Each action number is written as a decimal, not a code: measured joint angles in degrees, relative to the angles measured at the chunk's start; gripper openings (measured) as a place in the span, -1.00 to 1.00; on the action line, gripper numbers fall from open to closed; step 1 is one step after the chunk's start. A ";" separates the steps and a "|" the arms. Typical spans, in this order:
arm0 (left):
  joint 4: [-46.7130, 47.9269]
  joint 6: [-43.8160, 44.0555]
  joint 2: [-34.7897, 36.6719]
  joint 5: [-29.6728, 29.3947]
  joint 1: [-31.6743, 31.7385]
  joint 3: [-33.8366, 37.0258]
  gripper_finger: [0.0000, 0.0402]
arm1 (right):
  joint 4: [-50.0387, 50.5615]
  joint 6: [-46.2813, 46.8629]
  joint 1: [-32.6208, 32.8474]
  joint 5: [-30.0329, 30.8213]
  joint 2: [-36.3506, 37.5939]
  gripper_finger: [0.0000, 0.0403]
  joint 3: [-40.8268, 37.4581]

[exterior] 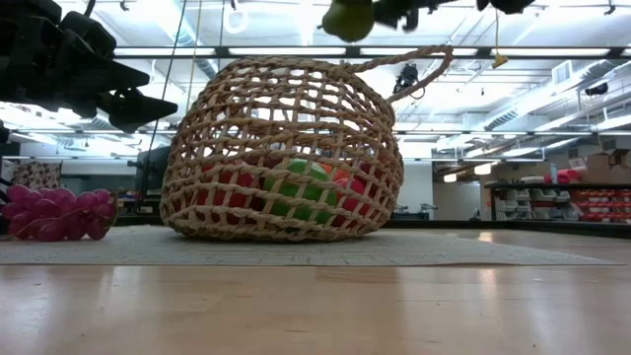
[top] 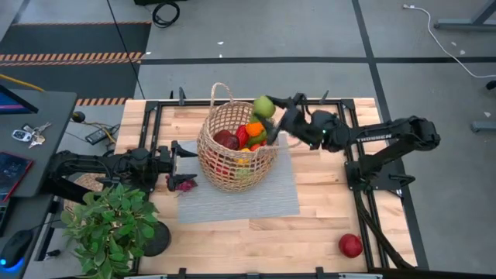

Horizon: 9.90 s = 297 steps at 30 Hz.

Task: Build produce basket
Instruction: Put the green pear into the brown basket, then put the red pomegranate into the brown basket

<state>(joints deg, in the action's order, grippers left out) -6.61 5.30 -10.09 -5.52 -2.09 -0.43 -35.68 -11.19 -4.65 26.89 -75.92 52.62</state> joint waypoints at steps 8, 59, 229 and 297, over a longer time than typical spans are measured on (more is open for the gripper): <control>0.02 -0.01 -0.02 0.02 -0.02 0.00 0.93 | -2.04 26.32 -5.81 -9.21 0.04 0.56 0.00; 0.00 -0.02 -0.02 0.00 -0.02 0.00 0.93 | -7.40 15.53 -4.96 -65.68 0.02 0.56 0.00; 0.02 0.00 -0.42 0.00 -0.02 0.00 0.93 | 108.90 53.94 55.44 -33.17 -22.34 0.82 22.95; 0.02 -0.01 -0.41 0.02 -0.02 0.00 0.93 | 88.89 39.50 71.53 -25.76 -22.45 0.83 4.53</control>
<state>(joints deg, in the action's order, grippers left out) -6.59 5.29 -10.50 -5.50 -2.10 -0.43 53.20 28.30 66.88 1.13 -98.37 57.15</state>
